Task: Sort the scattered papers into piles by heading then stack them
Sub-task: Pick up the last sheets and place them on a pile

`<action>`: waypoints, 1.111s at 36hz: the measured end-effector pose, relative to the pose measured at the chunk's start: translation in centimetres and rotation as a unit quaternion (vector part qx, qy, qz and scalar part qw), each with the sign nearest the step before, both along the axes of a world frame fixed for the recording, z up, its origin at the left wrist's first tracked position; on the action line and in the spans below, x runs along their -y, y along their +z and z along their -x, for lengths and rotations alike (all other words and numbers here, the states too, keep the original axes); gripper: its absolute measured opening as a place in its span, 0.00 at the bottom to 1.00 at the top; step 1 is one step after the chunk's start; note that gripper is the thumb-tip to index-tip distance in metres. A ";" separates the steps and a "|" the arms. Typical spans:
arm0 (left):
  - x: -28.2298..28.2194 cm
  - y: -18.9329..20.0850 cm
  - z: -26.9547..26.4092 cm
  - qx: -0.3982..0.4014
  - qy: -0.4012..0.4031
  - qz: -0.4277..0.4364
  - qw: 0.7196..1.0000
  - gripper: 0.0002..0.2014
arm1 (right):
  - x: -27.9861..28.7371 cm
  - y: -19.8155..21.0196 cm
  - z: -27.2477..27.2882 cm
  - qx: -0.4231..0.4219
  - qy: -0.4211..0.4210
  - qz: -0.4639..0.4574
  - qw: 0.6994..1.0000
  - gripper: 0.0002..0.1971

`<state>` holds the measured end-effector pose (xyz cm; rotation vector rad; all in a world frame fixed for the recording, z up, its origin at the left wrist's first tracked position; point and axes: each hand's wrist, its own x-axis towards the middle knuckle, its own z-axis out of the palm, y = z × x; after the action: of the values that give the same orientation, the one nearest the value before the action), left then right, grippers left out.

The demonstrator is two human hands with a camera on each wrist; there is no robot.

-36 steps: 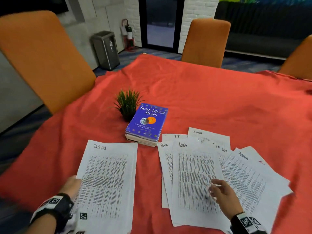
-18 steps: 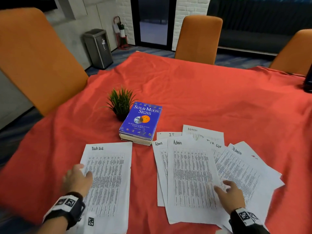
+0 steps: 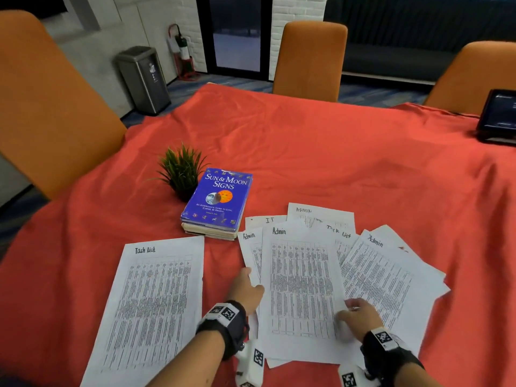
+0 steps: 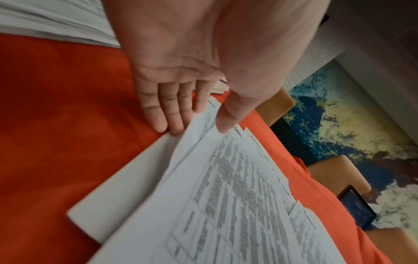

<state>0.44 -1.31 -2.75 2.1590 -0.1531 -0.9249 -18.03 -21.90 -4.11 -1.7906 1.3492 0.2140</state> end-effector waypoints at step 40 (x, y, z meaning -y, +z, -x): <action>-4.1 0.0 0.3 -0.066 0.057 0.050 0.995 0.08 | 4.2 -0.5 4.6 0.060 -0.121 0.054 0.989 0.21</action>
<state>0.17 2.76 -2.78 1.9866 -0.0098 -0.9698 -22.59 -26.15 -4.60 -1.6791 1.4993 -0.0980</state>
